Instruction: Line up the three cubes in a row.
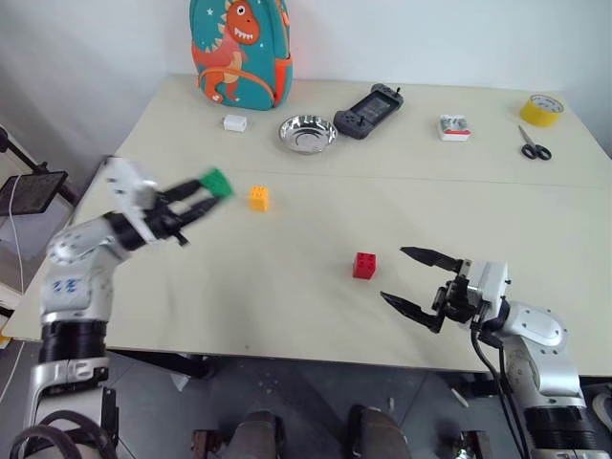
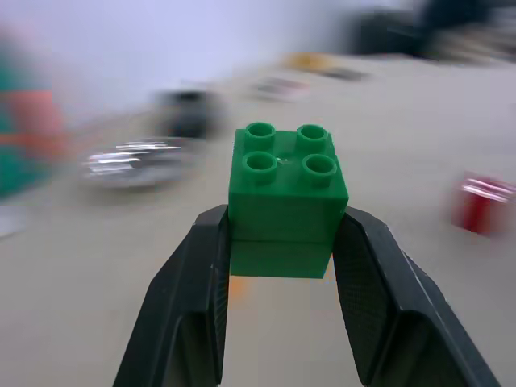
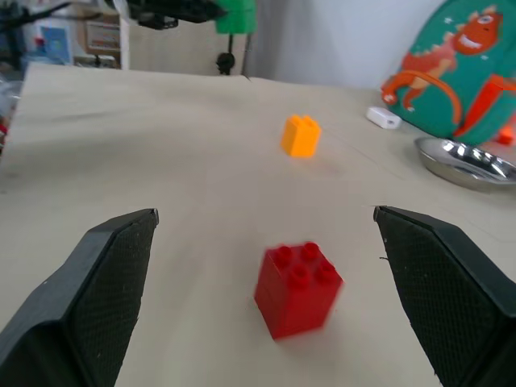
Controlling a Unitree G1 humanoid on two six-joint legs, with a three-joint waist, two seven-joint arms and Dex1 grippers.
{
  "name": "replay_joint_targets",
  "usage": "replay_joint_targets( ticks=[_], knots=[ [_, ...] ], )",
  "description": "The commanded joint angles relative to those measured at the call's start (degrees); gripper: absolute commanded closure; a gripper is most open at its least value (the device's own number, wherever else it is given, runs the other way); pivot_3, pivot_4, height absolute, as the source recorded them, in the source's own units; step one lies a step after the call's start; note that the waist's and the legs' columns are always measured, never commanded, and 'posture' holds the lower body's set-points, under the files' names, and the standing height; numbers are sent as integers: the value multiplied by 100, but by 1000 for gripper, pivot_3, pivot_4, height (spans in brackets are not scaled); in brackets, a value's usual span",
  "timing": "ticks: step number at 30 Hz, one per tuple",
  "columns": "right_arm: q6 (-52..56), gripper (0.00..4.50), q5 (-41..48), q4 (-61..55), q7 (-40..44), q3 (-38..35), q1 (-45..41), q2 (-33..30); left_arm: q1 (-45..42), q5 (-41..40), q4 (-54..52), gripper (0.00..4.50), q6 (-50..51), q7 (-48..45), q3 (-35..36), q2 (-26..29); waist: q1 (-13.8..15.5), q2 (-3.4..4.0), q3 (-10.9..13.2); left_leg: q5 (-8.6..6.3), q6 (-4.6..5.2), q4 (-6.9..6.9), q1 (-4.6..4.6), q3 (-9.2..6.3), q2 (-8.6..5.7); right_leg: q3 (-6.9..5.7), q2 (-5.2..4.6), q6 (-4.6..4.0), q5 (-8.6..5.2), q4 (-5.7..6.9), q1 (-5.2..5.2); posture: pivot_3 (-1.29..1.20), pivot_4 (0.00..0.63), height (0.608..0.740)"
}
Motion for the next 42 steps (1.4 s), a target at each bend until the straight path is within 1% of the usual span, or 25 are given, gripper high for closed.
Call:
replay_joint_targets(
  ticks=[1,4,7,12,16,22,24,26,27,31,32,35,38,39,42],
  knots=[
    [-146,0,31,-246,-104,-302,164,-174,-273,396,741,2990,-442,-1281,-809,-220,-42,-2,2,0,0,0,-2,1,2,0,3,0,0,0,-3,0,150,740],
    [-59,0,89,-446,-164,-395,313,-289,-709,794,1770,2990,-1191,-1650,-1139,-606,-92,-9,6,0,0,1,-4,8,7,3,10,-1,0,-2,-6,0,150,740],
    [17,0,123,-640,-221,-491,468,-387,-1182,1106,2817,2990,-1871,-1768,-1228,-960,-119,-21,13,0,1,7,-8,7,8,3,9,-1,0,-3,-6,0,150,740],
    [103,0,134,-941,-409,-577,712,-414,-1674,1381,3842,2990,-2603,-1731,-1171,-1350,-109,-24,14,-4,7,8,-10,7,7,3,6,1,1,-5,-5,0,150,740],
    [218,0,134,-1140,-538,-532,776,-393,-1907,1554,4489,2990,-2857,-1605,-1081,-1392,-115,-26,16,-5,9,12,-12,7,6,3,5,2,1,-5,-5,0,150,740],
    [439,0,165,-1242,-624,-273,434,-334,-2169,1778,4965,2990,-3049,-1346,-937,-1373,-119,-28,17,-5,9,14,-11,6,7,4,5,2,1,-3,-5,0,150,740],
    [473,0,178,-1177,-578,-210,360,-342,-2204,1823,5025,2283,-3059,-1310,-898,-1387,-119,-28,17,-6,10,13,-12,5,7,3,5,2,1,-3,-5,0,150,740],
    [504,0,199,-1111,-511,-165,310,-354,-2220,1804,5039,1744,-2937,-1323,-815,-1382,-105,-30,18,-6,12,13,-12,5,7,2,5,3,2,-3,-5,0,150,740],
    [510,0,205,-1087,-494,-155,294,-355,-2218,1809,5028,1391,-2923,-1285,-776,-1377,-97,-31,19,-6,12,13,-14,4,7,1,5,3,2,-3,-5,0,150,740],
    [645,0,335,-935,-323,-27,95,-337,-1948,1509,4472,141,-2855,-1321,-402,-1143,-125,-32,20,-6,12,16,-15,4,6,2,5,5,3,-4,-5,0,150,740],
    [680,0,380,-897,-310,2,0,-296,-1726,1357,4131,10,-2685,-1282,-241,-1017,-144,-32,19,-7,12,16,-14,3,7,2,5,5,3,-1,-5,0,150,740],
    [620,0,419,-784,-298,38,-209,-173,-924,970,2928,10,-2110,-907,204,-708,-232,-31,19,-7,10,8,-6,4,12,4,7,4,2,3,-7,0,150,740],
    [572,0,450,-692,-272,71,-356,-54,468,513,1025,10,-1161,-295,707,-410,-292,-31,19,-9,7,5,-6,-1,15,3,7,4,2,5,-8,0,150,740],
    [539,0,443,-637,-277,86,-417,-3,1048,406,387,10,-930,85,985,-384,-290,-32,20,-13,7,7,-3,-3,16,5,6,4,2,8,-6,0,150,740],
    [444,0,391,-429,-372,76,-604,131,2181,183,-749,10,-528,1120,1687,-511,-266,-33,21,-16,7,11,-4,-11,18,7,5,4,2,8,-6,0,150,740]
  ],
)
